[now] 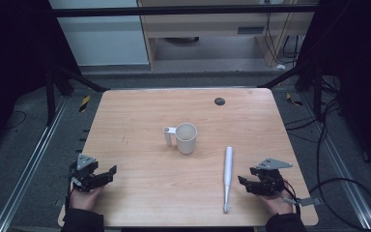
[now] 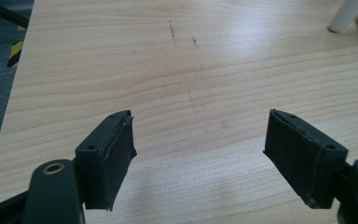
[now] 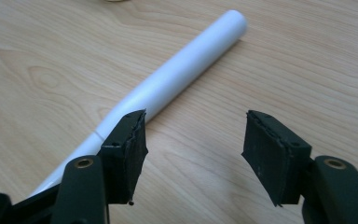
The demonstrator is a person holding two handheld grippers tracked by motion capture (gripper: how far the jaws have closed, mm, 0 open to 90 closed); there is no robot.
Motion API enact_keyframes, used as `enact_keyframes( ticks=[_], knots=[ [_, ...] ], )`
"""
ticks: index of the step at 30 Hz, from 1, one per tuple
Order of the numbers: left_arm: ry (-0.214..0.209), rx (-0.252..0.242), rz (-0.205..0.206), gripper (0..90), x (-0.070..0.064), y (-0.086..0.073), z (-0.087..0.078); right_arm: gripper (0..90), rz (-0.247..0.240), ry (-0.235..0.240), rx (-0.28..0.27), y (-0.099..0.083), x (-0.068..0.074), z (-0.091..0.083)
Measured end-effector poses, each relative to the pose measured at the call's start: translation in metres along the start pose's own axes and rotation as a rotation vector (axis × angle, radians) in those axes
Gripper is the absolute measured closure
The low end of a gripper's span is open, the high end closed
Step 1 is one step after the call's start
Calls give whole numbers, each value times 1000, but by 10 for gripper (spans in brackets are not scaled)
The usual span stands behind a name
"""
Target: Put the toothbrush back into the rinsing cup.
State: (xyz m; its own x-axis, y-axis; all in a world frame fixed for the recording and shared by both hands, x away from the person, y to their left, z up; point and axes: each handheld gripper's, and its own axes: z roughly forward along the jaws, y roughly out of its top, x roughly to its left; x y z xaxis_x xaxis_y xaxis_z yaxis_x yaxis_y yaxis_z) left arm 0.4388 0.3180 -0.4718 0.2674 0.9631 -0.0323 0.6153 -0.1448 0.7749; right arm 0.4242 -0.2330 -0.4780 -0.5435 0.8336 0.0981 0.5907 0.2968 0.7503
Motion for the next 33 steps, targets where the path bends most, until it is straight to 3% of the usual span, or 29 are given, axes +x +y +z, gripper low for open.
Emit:
enact_keyframes(
  ticks=[8, 10, 21, 24, 33],
  knots=[
    [10, 16, 12, 234, -1, 1, 2, 530, -53, 92, 18, 0, 12, 7],
    [7, 20, 17, 236, -1, 1, 4, 548, -55, 97, 24, 0, 13, 8],
    [-12, 27, 4, 255, 1, 4, 8, 858, -92, 170, 55, 0, 21, 16],
    [-9, 36, 12, 256, 0, 4, 9, 898, -102, 175, 62, -1, 22, 16],
    [-15, 48, 28, 260, -1, 5, 12, 899, -119, 196, 78, -1, 26, 20]
  ],
)
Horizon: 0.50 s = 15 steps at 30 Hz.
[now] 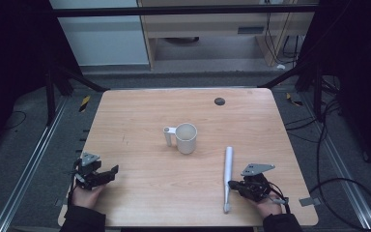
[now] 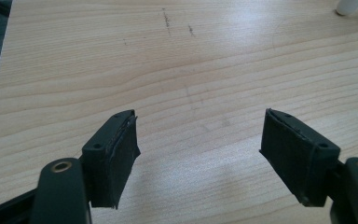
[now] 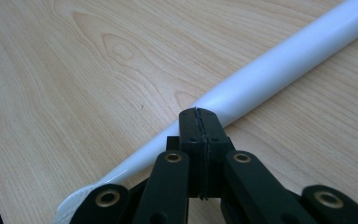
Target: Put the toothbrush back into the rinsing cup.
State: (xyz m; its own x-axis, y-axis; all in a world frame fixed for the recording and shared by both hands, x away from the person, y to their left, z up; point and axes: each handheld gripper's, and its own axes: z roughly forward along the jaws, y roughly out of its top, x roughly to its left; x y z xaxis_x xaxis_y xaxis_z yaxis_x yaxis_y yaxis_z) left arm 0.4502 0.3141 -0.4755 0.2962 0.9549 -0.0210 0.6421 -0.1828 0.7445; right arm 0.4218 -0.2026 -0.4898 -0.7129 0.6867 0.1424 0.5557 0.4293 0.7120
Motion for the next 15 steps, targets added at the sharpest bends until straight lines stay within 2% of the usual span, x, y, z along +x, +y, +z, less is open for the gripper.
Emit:
enact_keyframes(
  ticks=[15],
  knots=[
    [-1, 3, 13, 267, -2, 1, 2, 899, -18, 22, 17, 3, 7, 9]
  ],
)
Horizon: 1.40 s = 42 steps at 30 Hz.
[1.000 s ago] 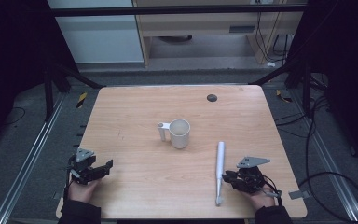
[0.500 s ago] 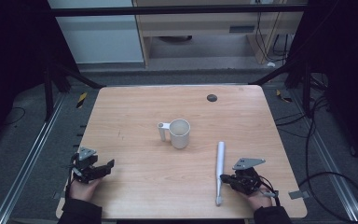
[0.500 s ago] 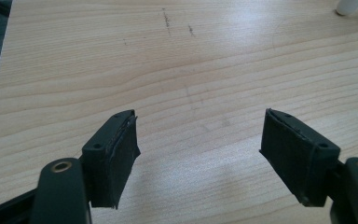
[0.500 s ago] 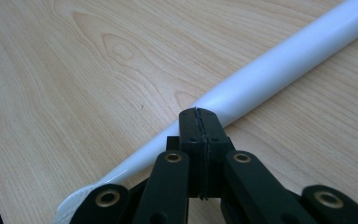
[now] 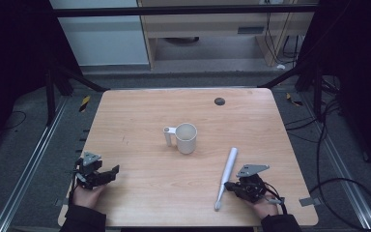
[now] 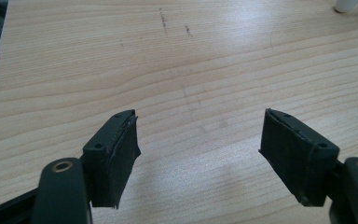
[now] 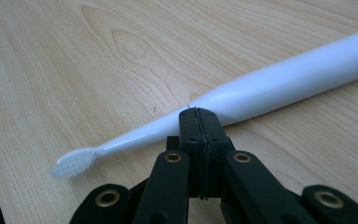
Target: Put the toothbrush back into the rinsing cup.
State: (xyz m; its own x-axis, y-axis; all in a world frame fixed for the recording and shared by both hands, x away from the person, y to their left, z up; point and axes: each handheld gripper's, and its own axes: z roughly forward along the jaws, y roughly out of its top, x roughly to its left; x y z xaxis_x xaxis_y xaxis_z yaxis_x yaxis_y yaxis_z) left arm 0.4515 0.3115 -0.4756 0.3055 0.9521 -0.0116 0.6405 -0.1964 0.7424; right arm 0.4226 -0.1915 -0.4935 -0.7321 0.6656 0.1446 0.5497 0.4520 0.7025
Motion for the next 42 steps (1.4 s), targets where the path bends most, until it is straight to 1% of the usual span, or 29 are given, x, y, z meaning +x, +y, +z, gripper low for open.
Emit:
enact_keyframes(
  ticks=[11, 13, 14, 16, 17, 18, 19, 20, 21, 22, 23, 24, 26, 27, 28, 29, 31, 32, 33, 34, 35, 36, 38, 39, 41, 42],
  knots=[
    [2, 5, 28, 269, -3, 1, 2, 900, -14, 12, 6, 6, 6, 8],
    [5, 3, 25, 269, -3, 1, 2, 900, -16, 14, 4, 6, 7, 8],
    [3, -2, 19, 268, -3, 1, 1, 900, -13, 16, -11, 7, 7, 4],
    [3, -1, 20, 266, -3, 1, 1, 900, -1, 12, -43, 8, 5, -1],
    [4, -1, 19, 266, -2, 1, 1, 900, -1, 12, -43, 8, 5, -1],
    [3, 2, 15, 267, -2, 1, 1, 900, 4, 2, -57, 9, 3, -4],
    [2, 6, 16, 259, -2, 1, 2, 900, 22, -36, -84, 13, -2, -9],
    [4, 8, 19, 259, -2, 1, 2, 900, 22, -36, -84, 13, -2, -9],
    [9, 9, 22, 256, -3, 0, 2, 900, 28, -55, -98, 15, -5, -10],
    [9, 8, 22, 251, -3, 0, 1, 900, 46, -95, -135, 21, -11, -14],
    [6, 7, 18, 248, -2, 0, 1, 900, 50, -117, -151, 23, -16, -16],
    [1, 3, 8, 248, -2, 0, 1, 900, 50, -117, -151, 23, -16, -16],
    [-7, 6, 1, 245, 0, 0, 1, 900, 68, -155, -182, 29, -25, -17],
    [-7, 5, -1, 244, 0, 0, 2, 900, 77, -182, -191, 34, -32, -16],
    [-6, 7, 1, 244, 0, 0, 2, 900, 77, -182, -191, 34, -32, -16],
    [-4, 12, 8, 244, 0, 1, 2, 900, 85, -208, -195, 41, -40, -12],
    [-4, 14, 11, 244, 0, 1, 2, 900, 90, -222, -196, 46, -47, -7],
    [-4, 15, 13, 244, 0, 1, 2, 900, 90, -222, -196, 46, -47, -7],
    [-4, 14, 15, 245, -1, 1, 2, 900, 102, -233, -190, 50, -54, -1],
    [-5, 15, 16, 245, -1, 1, 2, 900, 102, -233, -190, 50, -54, -1],
    [-5, 15, 16, 245, -1, 1, 2, 900, 128, -235, -185, 51, -62, 5],
    [-5, 13, 16, 245, -1, 1, 2, 900, 128, -235, -185, 51, -62, 5],
    [-5, 15, 20, 245, -1, 1, 3, 900, 130, -250, -163, 52, -69, 11],
    [-5, 15, 21, 244, -1, 2, 3, 900, 138, -250, -156, 53, -73, 14],
    [-5, 15, 21, 244, -1, 2, 3, 900, 136, -253, -153, 54, -74, 16],
    [-5, 19, 26, 244, -1, 2, 3, 900, 137, -259, -139, 54, -76, 18]
  ],
)
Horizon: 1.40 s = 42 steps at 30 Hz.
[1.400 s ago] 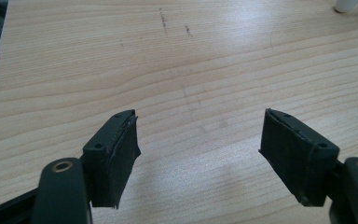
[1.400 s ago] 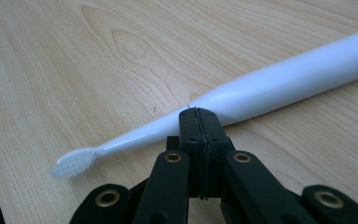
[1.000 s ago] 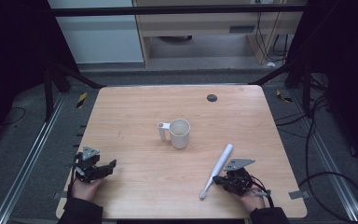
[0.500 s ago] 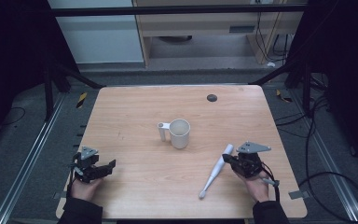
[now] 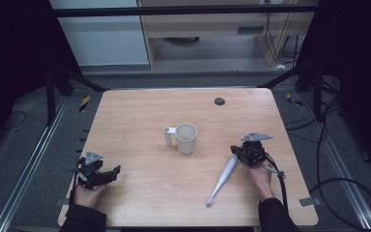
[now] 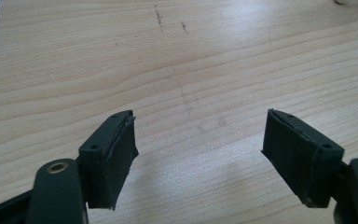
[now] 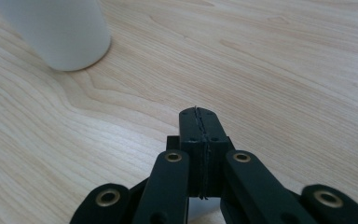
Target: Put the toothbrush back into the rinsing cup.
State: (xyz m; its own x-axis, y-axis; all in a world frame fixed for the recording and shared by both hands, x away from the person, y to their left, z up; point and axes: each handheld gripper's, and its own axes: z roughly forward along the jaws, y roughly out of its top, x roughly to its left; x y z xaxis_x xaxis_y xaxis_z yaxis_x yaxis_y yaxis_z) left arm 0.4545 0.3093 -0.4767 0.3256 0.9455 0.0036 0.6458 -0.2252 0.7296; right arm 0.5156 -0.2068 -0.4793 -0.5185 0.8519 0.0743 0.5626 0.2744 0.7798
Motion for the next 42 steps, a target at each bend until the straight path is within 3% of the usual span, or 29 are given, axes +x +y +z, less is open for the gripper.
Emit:
enact_keyframes(
  ticks=[8, 16, 42],
  knots=[
    [-1, 4, 11, 242, -1, 0, 0, 900, -6, -15, 41, -4, -4, 3],
    [-2, 5, 12, 240, -1, 0, 0, 900, 0, -24, 49, -7, -7, 2],
    [-4, 9, 15, 235, -1, 0, 0, 900, -18, -47, 93, -21, -12, -18]
  ],
)
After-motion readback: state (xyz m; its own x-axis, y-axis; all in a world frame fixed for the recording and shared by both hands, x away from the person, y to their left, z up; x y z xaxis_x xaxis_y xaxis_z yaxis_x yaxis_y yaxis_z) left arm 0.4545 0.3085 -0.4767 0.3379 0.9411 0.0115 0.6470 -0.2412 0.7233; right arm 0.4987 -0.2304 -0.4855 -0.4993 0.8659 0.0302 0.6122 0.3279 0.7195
